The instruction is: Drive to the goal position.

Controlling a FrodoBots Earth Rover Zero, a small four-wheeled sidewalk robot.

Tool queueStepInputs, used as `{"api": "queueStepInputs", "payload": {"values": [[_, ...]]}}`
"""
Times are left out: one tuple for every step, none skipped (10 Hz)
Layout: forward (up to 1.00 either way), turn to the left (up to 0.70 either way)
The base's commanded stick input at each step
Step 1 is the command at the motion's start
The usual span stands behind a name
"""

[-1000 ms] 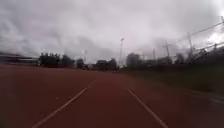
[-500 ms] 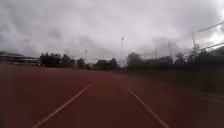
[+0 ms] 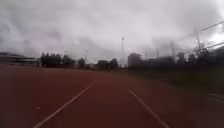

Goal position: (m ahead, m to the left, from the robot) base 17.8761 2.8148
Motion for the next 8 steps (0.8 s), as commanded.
{"api": "queueStepInputs", "payload": {"values": [[0.70,0.00],[0.70,0.00],[0.70,0.00],[0.70,0.00],[0.70,0.00],[0.70,0.00],[0.70,0.00],[0.70,0.00]]}}
